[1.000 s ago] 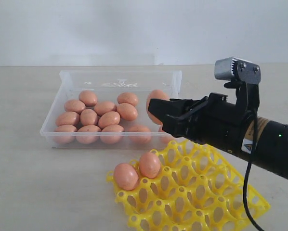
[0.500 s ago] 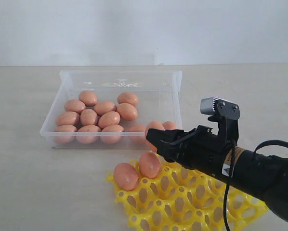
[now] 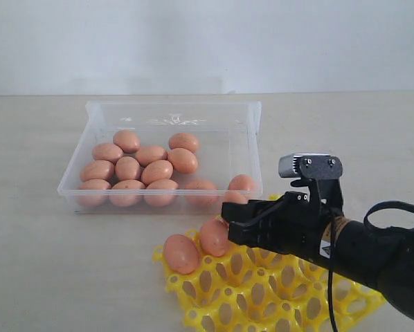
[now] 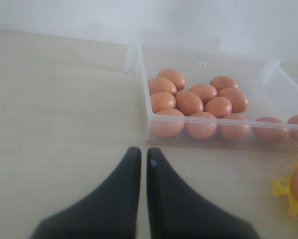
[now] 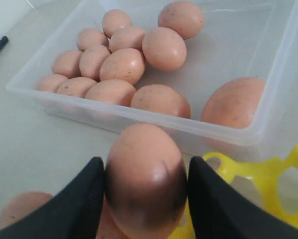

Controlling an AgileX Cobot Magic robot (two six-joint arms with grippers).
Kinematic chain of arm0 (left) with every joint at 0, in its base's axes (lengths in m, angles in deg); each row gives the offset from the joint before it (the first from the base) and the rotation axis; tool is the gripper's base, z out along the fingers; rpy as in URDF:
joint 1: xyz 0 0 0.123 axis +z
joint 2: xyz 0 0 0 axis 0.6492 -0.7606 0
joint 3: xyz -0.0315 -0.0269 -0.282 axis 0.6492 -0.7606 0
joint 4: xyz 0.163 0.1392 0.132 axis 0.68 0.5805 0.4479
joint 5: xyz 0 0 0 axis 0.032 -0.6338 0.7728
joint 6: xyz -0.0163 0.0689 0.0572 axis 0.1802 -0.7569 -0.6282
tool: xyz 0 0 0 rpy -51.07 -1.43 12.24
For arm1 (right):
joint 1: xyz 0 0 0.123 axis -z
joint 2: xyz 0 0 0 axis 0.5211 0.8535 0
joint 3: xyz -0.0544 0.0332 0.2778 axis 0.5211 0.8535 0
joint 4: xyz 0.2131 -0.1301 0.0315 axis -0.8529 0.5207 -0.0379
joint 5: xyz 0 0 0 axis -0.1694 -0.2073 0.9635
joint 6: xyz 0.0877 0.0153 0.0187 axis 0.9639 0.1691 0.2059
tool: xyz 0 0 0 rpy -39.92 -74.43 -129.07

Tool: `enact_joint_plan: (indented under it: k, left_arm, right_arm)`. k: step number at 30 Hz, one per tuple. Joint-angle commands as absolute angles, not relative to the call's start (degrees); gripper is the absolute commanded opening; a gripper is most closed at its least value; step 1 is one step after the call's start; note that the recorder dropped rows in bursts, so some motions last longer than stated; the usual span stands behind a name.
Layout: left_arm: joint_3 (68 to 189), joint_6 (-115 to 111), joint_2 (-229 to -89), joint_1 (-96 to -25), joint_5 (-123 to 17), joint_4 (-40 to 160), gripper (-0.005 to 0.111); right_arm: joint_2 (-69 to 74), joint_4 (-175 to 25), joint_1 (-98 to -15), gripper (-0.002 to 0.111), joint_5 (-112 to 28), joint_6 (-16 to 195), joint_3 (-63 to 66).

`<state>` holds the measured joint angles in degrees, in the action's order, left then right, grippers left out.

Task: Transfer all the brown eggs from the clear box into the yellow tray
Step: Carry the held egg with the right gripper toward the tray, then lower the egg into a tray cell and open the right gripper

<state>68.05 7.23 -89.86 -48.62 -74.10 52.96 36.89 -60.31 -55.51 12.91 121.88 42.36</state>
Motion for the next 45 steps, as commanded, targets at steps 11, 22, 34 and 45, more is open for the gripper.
enact_joint_plan:
  k: [11, 22, 34, 45]
  left_arm:
    - [67.82, 6.99, -90.11, -48.75, -73.57, 53.2, 0.004]
    - [67.82, 6.99, -90.11, -48.75, -73.57, 53.2, 0.004]
    - [67.82, 6.99, -90.11, -48.75, -73.57, 53.2, 0.004]
    - [67.82, 6.99, -90.11, -48.75, -73.57, 53.2, 0.004]
  right_arm:
    - [37.0, -61.95, -55.32, 0.019, 6.39, 108.33, 42.42]
    - [36.14, -61.95, -55.32, 0.051, 8.91, 107.47, 42.42]
    - [18.36, -62.3, -55.32, 0.051, 8.98, 105.68, 42.42]
    - [4.89, -62.3, -55.32, 0.006, -1.46, 105.68, 42.42]
